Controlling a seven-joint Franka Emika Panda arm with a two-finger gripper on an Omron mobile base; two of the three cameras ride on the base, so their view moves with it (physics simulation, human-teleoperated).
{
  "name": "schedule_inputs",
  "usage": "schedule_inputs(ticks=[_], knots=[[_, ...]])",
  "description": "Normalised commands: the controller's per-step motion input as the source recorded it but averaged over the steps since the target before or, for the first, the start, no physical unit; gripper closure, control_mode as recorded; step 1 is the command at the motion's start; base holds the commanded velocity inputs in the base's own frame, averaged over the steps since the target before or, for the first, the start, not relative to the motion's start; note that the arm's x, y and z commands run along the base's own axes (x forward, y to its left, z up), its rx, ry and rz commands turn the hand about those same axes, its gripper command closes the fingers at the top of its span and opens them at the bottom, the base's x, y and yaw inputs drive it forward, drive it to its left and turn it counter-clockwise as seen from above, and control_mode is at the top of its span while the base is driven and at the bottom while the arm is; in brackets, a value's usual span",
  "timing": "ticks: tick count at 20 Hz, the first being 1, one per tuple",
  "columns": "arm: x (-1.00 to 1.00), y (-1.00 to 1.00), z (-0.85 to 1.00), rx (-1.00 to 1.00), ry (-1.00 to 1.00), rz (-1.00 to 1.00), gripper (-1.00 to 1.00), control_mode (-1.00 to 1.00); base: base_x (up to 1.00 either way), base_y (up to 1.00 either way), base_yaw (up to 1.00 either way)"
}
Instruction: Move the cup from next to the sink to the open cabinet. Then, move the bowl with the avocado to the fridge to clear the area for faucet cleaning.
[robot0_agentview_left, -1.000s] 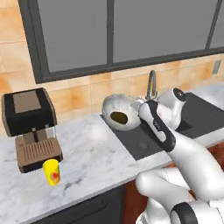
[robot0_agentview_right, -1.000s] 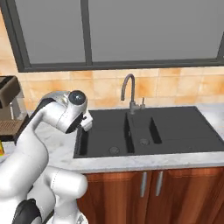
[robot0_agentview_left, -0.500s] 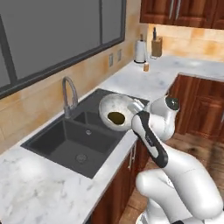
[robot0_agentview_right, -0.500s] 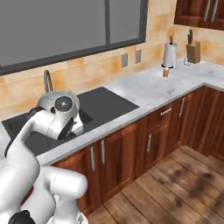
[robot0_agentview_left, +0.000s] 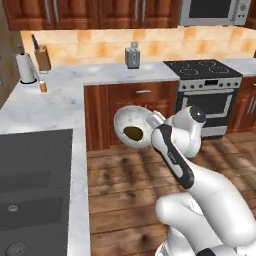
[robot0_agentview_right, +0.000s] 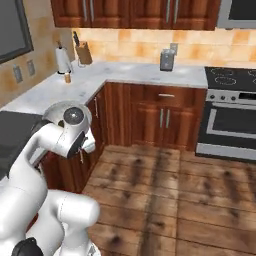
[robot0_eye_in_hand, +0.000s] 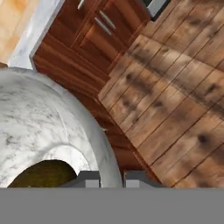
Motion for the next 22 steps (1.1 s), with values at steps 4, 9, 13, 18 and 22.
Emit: schedule_inputs(ticks=[4, 9, 13, 18, 22], knots=[[0.0, 0.0, 0.0, 0.0, 0.0, 0.0, 1.0, 1.0, 0.0, -0.31, -0.98], [0.0, 0.0, 0.0, 0.0, 0.0, 0.0, 1.0, 1.0, 0.44, -0.52, -0.75], [0.0, 0.0, 0.0, 0.0, 0.0, 0.0, 1.0, 1.0, 1.0, -0.07, -0.31], [0.0, 0.0, 0.0, 0.0, 0.0, 0.0, 1.0, 1.0, 1.0, 0.18, -0.23], [0.0, 0.0, 0.0, 0.0, 0.0, 0.0, 1.0, 1.0, 1.0, 0.3, -0.21]])
